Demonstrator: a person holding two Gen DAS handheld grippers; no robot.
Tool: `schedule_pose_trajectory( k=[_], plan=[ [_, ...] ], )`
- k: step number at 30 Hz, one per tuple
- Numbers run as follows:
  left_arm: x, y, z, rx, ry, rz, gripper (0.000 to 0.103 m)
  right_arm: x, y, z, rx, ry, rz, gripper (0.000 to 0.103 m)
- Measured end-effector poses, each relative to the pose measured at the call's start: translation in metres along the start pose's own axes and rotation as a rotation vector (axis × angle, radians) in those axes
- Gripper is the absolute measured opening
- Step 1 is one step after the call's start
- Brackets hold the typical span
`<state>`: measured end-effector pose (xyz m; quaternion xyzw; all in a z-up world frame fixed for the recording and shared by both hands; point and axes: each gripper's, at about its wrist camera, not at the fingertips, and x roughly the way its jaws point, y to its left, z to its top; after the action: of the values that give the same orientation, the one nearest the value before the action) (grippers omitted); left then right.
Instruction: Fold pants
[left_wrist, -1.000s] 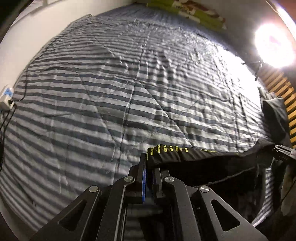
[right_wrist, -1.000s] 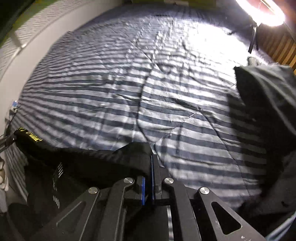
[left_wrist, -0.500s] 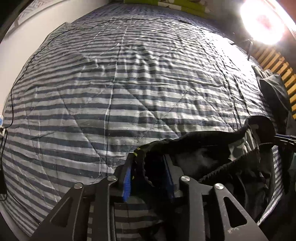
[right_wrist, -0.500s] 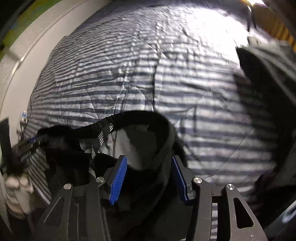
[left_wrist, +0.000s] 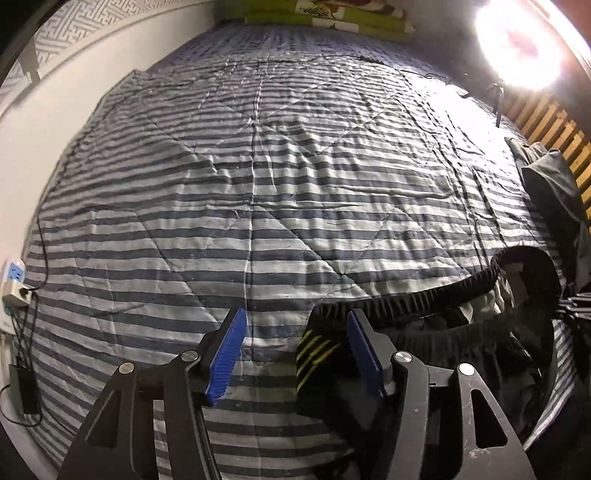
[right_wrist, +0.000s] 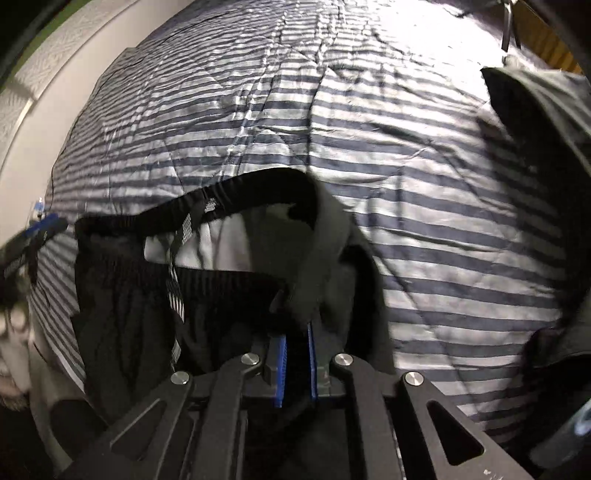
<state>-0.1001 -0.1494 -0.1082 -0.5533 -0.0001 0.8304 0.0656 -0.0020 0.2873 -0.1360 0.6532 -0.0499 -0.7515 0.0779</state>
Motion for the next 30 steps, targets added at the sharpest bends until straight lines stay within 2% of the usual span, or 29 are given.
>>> schedule_pose_trajectory(
  k=[3, 8, 12, 15, 19, 20, 21, 22, 26, 28, 30],
  plan=[
    [0.013, -0.005, 0.006, -0.008, 0.022, -0.018, 0.061, -0.018, -0.013, -0.006, -0.026, -0.013, -0.024, 0.008],
    [0.035, -0.031, 0.021, 0.060, 0.068, -0.039, 0.064, -0.037, -0.032, -0.020, -0.063, -0.018, -0.057, 0.008],
    [0.039, -0.037, 0.024, 0.046, 0.069, -0.098, 0.066, -0.035, -0.053, -0.029, -0.041, -0.028, -0.088, 0.008],
    [0.041, -0.040, 0.022, 0.017, 0.079, -0.179, 0.069, -0.029, -0.070, -0.029, 0.003, -0.033, -0.088, 0.008],
    [0.050, -0.060, 0.023, 0.073, 0.098, -0.178, 0.068, -0.019, -0.081, -0.024, 0.027, -0.028, -0.080, 0.008],
    [0.053, -0.066, 0.022, 0.079, 0.100, -0.178, 0.056, -0.018, -0.081, -0.023, 0.025, -0.027, -0.084, 0.008],
    [0.055, -0.071, 0.022, 0.088, 0.103, -0.174, 0.016, -0.017, -0.081, -0.022, 0.027, -0.025, -0.086, 0.008],
    [0.055, -0.076, 0.022, 0.091, 0.099, -0.144, 0.009, -0.017, -0.081, -0.022, 0.028, -0.024, -0.085, 0.008],
    [0.027, -0.077, 0.029, 0.070, -0.003, -0.130, 0.008, -0.035, -0.074, -0.017, 0.001, -0.056, -0.111, 0.008],
    [0.000, -0.068, 0.040, 0.027, -0.056, -0.160, 0.008, -0.053, -0.068, -0.009, -0.012, -0.093, -0.125, 0.007],
    [-0.026, -0.065, 0.055, 0.030, -0.110, -0.154, 0.008, -0.076, -0.059, 0.003, -0.038, -0.146, -0.147, 0.007]
  ],
)
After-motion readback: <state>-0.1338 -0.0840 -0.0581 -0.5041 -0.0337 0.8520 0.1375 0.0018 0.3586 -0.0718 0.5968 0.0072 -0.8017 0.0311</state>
